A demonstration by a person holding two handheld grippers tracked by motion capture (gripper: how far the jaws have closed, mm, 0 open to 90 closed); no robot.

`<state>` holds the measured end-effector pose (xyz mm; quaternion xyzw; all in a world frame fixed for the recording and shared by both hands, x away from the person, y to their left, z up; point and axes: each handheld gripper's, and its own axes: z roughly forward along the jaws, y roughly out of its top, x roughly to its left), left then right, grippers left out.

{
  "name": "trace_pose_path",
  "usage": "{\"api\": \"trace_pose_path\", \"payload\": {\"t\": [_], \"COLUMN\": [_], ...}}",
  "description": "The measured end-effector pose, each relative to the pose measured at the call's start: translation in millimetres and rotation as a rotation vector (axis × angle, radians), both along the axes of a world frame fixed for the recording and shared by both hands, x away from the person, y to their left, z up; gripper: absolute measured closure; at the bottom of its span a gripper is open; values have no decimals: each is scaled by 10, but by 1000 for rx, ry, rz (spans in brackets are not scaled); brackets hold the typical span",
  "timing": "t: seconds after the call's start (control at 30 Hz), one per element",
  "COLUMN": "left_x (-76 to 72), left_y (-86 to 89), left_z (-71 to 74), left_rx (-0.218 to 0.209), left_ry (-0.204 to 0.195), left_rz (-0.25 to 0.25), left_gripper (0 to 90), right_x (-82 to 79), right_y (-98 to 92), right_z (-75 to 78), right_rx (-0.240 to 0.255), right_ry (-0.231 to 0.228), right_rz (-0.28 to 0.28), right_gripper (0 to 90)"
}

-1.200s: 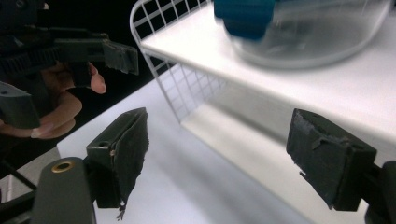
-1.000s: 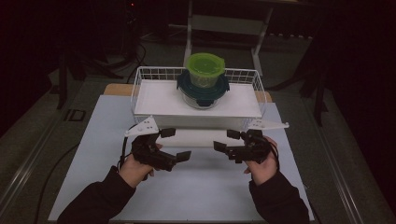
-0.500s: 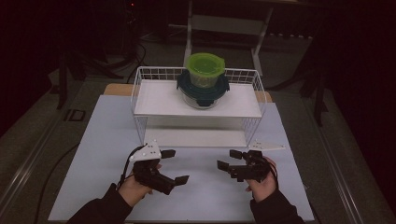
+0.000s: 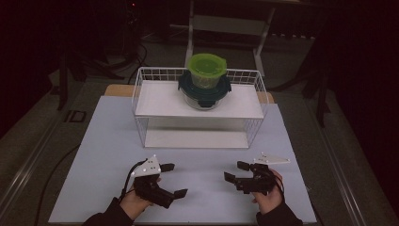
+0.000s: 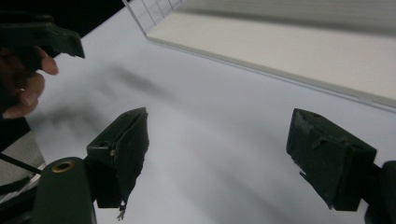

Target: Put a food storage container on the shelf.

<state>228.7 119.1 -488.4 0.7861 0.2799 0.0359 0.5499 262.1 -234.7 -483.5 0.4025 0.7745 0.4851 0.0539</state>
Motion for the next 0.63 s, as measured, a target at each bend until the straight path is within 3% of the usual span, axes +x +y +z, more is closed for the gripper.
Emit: {"api": "trace_pose_path", "payload": {"t": [0.3,0.63], "left_x": [9,6], "left_y": [21,5], "left_z": [-152,-210], "left_rx": [12,8], "left_ry": [-3,2], "left_rz": [27,13], "left_gripper": [0,0], "right_x": [25,28], "right_y": [-37,-37], "right_z": [-84,-133], "right_rx": [-14,-40], "right_ry": [-13,-28], "right_rz": [-18,-20], "right_gripper": [202,203]}}
